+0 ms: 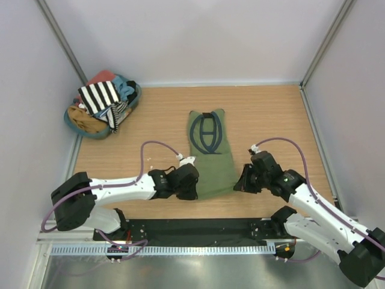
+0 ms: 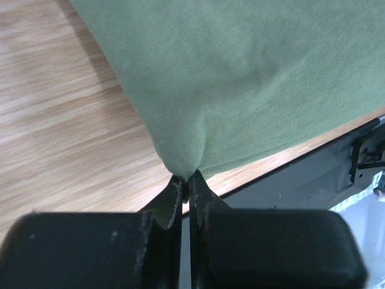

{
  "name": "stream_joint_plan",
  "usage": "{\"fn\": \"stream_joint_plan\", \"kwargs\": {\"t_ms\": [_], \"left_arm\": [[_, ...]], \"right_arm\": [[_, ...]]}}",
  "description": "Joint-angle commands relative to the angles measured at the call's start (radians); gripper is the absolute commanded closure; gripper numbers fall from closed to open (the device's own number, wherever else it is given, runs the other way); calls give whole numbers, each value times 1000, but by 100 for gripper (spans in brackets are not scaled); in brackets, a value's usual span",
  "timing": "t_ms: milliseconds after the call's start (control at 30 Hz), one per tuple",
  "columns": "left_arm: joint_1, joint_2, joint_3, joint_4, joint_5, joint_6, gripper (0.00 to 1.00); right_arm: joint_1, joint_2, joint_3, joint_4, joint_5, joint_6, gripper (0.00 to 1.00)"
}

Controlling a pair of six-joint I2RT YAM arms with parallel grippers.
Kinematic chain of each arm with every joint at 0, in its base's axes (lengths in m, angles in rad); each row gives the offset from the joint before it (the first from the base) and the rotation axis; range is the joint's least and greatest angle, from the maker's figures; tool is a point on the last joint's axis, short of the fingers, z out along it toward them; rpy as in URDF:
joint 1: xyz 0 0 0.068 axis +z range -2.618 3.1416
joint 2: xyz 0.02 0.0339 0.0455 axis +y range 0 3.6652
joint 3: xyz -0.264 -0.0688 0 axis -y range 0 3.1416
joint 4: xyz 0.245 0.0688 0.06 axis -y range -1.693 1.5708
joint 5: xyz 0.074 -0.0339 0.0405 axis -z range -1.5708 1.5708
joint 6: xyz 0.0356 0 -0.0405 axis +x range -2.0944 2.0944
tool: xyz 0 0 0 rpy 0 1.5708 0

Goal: Fold and stack the tank tops

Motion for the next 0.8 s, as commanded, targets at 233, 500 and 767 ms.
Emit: {"fn": "stream_joint_plan", "kwargs": {"t_ms": [233, 500, 767], "left_arm": [[117, -56, 261, -264, -34, 143, 100], [319, -8, 379, -279, 81, 232, 100], [435, 113, 551, -284, 145, 283, 99]], "right_arm": [[1, 203, 366, -18, 149, -106, 99], [-17, 428, 582, 14, 205, -172, 99], [-121, 623, 762, 37, 158, -210, 99]]}}
